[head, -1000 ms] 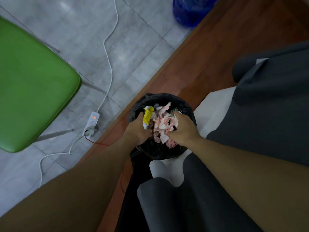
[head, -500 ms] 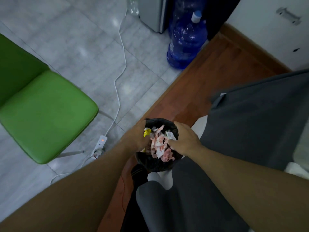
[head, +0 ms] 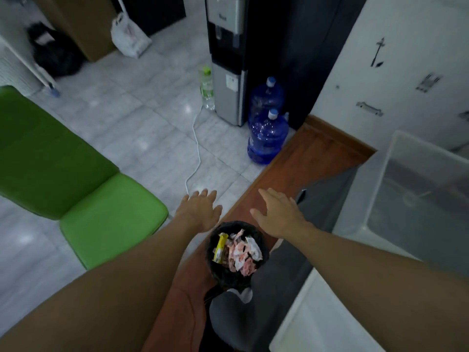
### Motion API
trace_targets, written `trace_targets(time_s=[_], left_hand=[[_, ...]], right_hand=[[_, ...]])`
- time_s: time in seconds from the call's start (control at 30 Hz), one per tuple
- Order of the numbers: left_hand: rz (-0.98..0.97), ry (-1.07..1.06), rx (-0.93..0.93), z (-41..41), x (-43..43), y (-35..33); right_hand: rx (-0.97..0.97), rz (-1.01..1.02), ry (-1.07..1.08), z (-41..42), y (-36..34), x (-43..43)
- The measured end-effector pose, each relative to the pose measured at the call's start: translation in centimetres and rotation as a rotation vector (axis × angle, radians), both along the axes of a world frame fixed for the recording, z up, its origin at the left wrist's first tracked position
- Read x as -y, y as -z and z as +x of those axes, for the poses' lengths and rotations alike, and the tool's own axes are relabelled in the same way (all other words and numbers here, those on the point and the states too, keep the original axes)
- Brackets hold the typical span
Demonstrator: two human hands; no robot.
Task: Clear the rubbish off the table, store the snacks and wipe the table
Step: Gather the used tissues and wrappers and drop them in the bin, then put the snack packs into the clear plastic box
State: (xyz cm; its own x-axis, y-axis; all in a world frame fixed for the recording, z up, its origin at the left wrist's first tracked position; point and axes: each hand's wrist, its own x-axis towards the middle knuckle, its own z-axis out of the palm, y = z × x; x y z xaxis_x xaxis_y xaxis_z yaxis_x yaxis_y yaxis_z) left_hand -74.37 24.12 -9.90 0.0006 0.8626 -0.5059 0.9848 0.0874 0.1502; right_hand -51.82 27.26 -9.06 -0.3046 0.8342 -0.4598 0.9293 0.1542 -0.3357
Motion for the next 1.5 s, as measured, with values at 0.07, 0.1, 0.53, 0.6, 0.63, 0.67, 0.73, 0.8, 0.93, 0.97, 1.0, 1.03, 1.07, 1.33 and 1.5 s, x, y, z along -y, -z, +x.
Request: trace_targets(time_s=[0.07, 0.1, 0.53, 0.6, 0.63, 0.67, 0.73, 0.8, 0.93, 0.97, 1.0, 1.03, 1.07, 1.33, 1.5], left_hand=[[0.034, 0.010, -0.016, 0.7, -0.2, -2.9], [0.053, 0.018, -0.028, 1.2, -0.2, -4.4], [0.278, 0.066, -0.077, 9.5, -0.4, -18.6], [0.304, 0.077, -0.075, 11.3, -0.2, -19.9], [0.317, 0.084, -0.073, 12.3, 0.0, -20.5], [0.333, 0.093, -0.069, 13.3, 0.1, -20.9], [0.368, 0.116, -0.052, 15.4, 0.1, -21.6], [0.389, 0.151, -0.041, 17.5, 0.1, -22.3], [0.406, 0.243, -0.013, 21.7, 0.1, -23.3], [0.416, 0.273, 0.001, 22.7, 0.0, -23.5], [0.422, 0.299, 0.018, 23.6, -0.1, -23.6], [0.424, 0.324, 0.036, 24.6, -0.1, -23.8], [0.425, 0.351, 0.049, 25.7, -0.1, -24.0], [0.431, 0.611, 0.146, 33.7, 2.3, -24.0], [0.427, 0.756, 0.177, 38.3, 4.3, -24.0]], right_hand=[[-0.006, 0.048, -0.009, 0.6, -3.0, -0.2], [-0.007, 0.072, -0.007, 0.8, -4.4, -0.1], [0.030, 0.310, 0.058, 8.6, -16.9, 1.3], [0.045, 0.329, 0.078, 10.5, -18.2, 1.7], [0.050, 0.335, 0.093, 11.4, -18.7, 2.0], [0.054, 0.342, 0.110, 12.5, -19.2, 2.3], [0.056, 0.357, 0.144, 14.6, -20.2, 3.0], [0.058, 0.363, 0.179, 16.8, -21.0, 3.9], [0.078, 0.389, 0.279, 21.7, -22.3, 6.3], [0.093, 0.401, 0.312, 22.9, -22.5, 6.9], [0.104, 0.401, 0.343, 24.0, -22.7, 7.5], [0.111, 0.395, 0.373, 25.0, -22.9, 8.1], [0.116, 0.389, 0.399, 25.9, -23.0, 8.8], [0.160, 0.357, 0.648, 31.1, -23.6, 15.7], [0.202, 0.318, 0.837, 34.3, -23.5, 21.4]])
